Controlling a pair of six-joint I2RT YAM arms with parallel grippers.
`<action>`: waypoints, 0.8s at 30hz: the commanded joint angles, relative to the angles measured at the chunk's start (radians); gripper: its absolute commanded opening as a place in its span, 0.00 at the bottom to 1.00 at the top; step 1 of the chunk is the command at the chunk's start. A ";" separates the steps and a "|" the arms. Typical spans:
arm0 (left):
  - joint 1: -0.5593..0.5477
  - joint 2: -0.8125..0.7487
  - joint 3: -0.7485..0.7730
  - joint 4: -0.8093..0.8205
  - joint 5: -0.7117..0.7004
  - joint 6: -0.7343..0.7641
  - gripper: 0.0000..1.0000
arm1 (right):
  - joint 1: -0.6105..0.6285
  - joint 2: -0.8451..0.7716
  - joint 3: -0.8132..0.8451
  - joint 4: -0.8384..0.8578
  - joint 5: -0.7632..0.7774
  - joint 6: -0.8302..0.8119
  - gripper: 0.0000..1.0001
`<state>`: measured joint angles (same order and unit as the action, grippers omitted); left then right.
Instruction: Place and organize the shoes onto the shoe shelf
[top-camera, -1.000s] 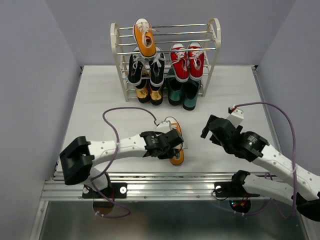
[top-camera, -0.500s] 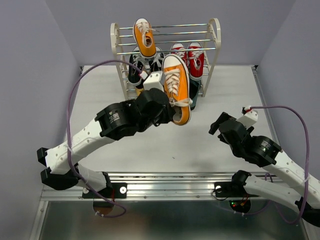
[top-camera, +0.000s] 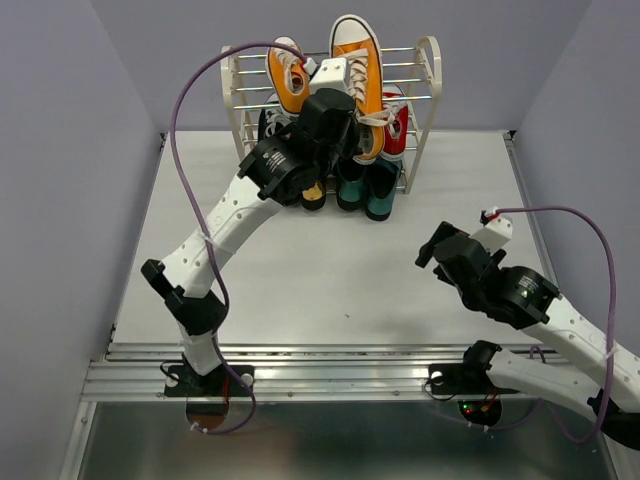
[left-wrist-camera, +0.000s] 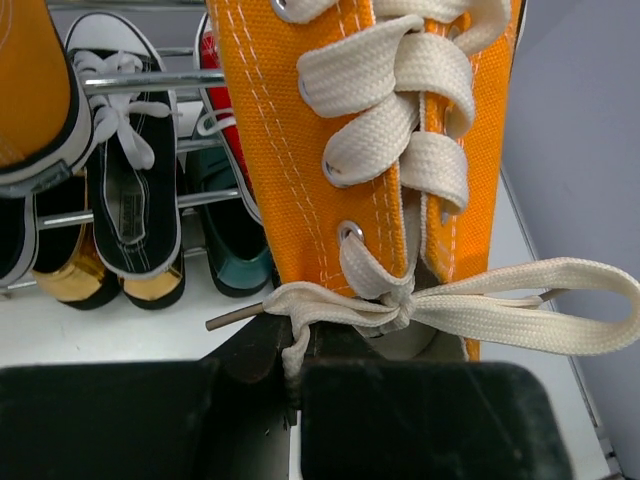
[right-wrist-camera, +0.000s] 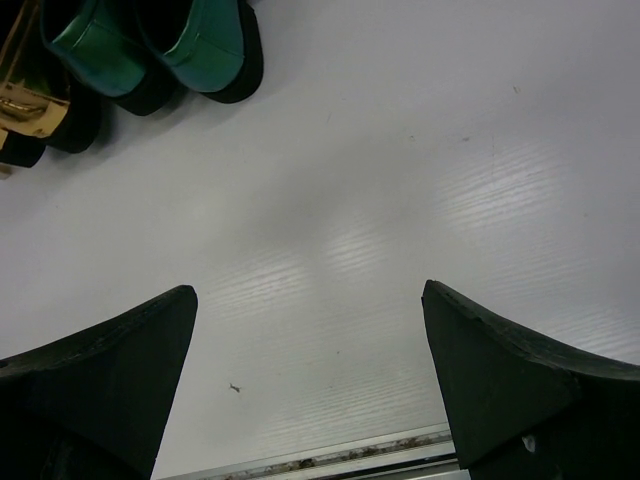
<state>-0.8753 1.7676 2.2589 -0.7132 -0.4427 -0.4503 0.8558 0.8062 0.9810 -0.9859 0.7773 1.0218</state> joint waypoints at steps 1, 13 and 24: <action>0.054 -0.019 0.050 0.293 0.032 0.142 0.00 | -0.006 -0.016 0.048 -0.039 0.025 0.027 1.00; 0.183 0.139 0.163 0.357 0.062 0.210 0.00 | -0.006 -0.081 0.068 -0.152 0.053 0.090 1.00; 0.242 0.168 0.142 0.328 0.096 0.185 0.00 | -0.006 -0.036 0.070 -0.099 0.030 0.064 1.00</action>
<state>-0.6460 1.9839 2.3451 -0.5056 -0.3485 -0.2668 0.8558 0.7631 1.0096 -1.1175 0.7795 1.0847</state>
